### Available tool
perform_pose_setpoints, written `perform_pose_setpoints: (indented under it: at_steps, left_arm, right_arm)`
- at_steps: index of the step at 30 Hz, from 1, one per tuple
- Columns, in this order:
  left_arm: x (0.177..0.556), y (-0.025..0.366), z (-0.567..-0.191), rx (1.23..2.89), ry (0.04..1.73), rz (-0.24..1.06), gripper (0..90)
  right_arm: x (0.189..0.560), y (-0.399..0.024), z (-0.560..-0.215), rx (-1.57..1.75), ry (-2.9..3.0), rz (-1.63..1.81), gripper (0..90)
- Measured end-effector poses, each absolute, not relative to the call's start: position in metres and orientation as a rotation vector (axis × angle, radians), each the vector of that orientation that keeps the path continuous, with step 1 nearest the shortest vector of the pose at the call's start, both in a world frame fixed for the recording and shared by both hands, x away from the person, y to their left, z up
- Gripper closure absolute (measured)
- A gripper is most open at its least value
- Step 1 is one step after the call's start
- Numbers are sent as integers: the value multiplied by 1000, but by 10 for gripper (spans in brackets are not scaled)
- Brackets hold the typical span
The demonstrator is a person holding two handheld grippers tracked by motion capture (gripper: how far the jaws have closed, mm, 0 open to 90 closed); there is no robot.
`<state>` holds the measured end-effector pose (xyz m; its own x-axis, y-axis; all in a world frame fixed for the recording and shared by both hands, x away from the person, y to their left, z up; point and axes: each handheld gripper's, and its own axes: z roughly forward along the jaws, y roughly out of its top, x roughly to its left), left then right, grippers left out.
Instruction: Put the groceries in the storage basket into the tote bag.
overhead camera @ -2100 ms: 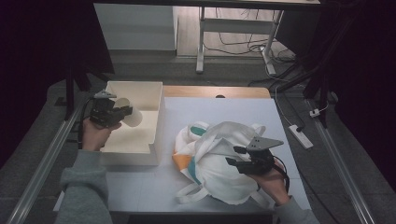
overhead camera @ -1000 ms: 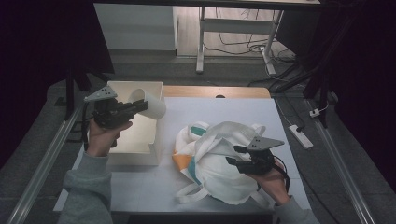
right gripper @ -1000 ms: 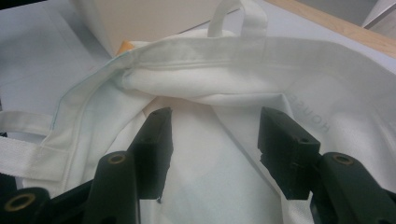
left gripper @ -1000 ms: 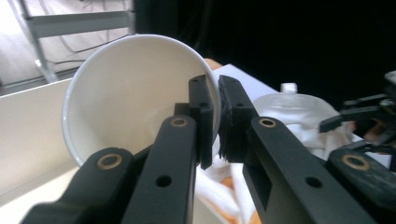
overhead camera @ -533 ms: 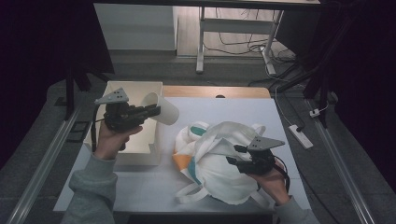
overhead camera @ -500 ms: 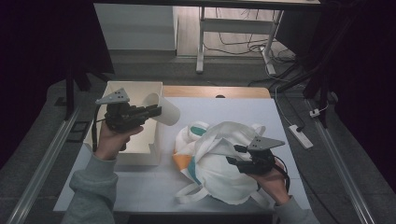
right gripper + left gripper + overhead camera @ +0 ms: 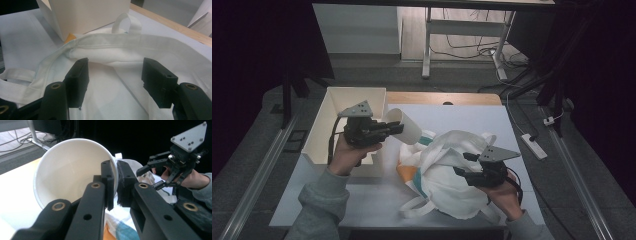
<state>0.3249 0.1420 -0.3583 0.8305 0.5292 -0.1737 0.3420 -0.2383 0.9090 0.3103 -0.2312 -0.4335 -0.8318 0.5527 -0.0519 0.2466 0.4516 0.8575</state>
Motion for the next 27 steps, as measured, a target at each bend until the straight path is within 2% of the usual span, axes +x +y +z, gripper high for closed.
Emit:
perform_pose_setpoints:
  at_steps: [27]
  left_arm:
    - [331,76,-383,1990,572,91,844]
  right_arm:
    - [302,-201,-419,603,2362,1345,190]
